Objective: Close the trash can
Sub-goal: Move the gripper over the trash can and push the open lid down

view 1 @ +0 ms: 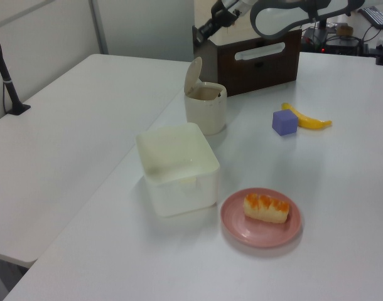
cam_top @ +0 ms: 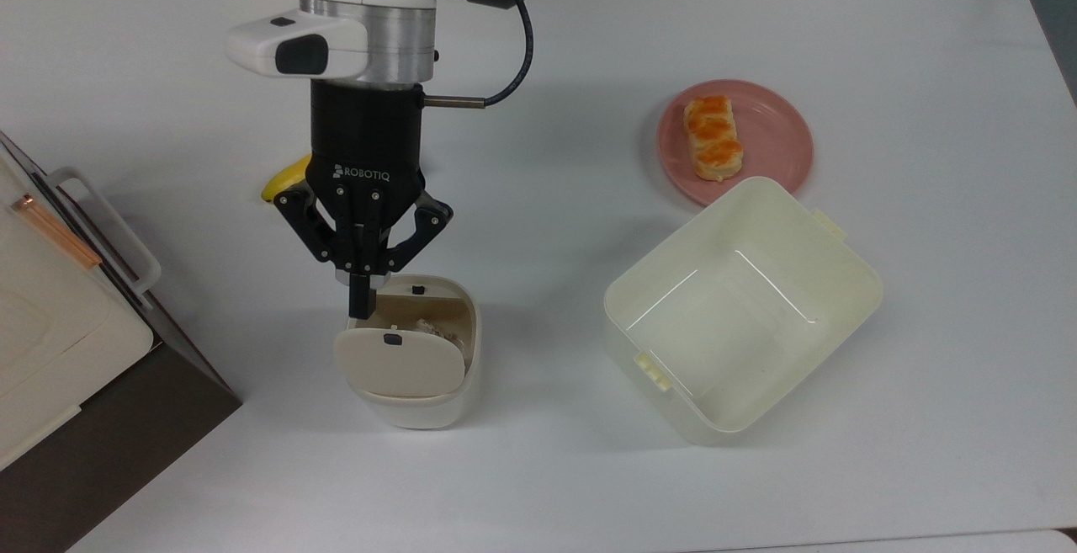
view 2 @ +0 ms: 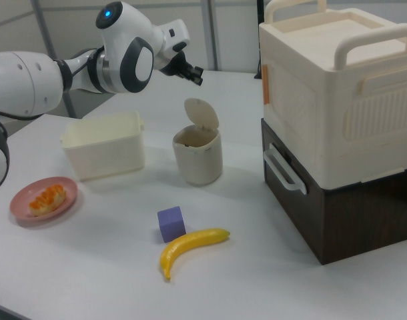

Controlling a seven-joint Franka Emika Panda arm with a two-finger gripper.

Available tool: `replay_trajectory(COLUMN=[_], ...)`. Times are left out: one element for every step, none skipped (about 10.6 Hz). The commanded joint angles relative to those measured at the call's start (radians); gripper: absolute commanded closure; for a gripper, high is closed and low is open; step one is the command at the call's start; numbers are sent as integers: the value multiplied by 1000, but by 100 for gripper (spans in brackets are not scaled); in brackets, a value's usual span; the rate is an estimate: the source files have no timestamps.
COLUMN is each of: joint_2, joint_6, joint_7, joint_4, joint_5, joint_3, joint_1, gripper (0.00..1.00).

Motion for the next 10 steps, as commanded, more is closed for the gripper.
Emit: replay_trajectory(joint_2=[70, 82, 90, 89, 82, 82, 81, 81, 78, 78], joint_6=[62, 62, 56, 39, -36, -123, -183, -229, -283, -321], joint_7=[29, 24, 21, 20, 14, -9, -31, -41, -51, -73], joint_4=[77, 74, 70, 62, 54, 54, 54, 53, 45, 36], joint_5=[13, 9, 6, 4, 6, 13, 19, 21, 21, 22], joint_3=[-8, -8, -7, -8, -7, -2, 4, 6, 7, 9], joint_1=[-1, -3, 0, -1, 0, 1, 1, 5, 5, 7], gripper=[100, 100, 100, 100, 100, 100, 100, 100, 100, 100])
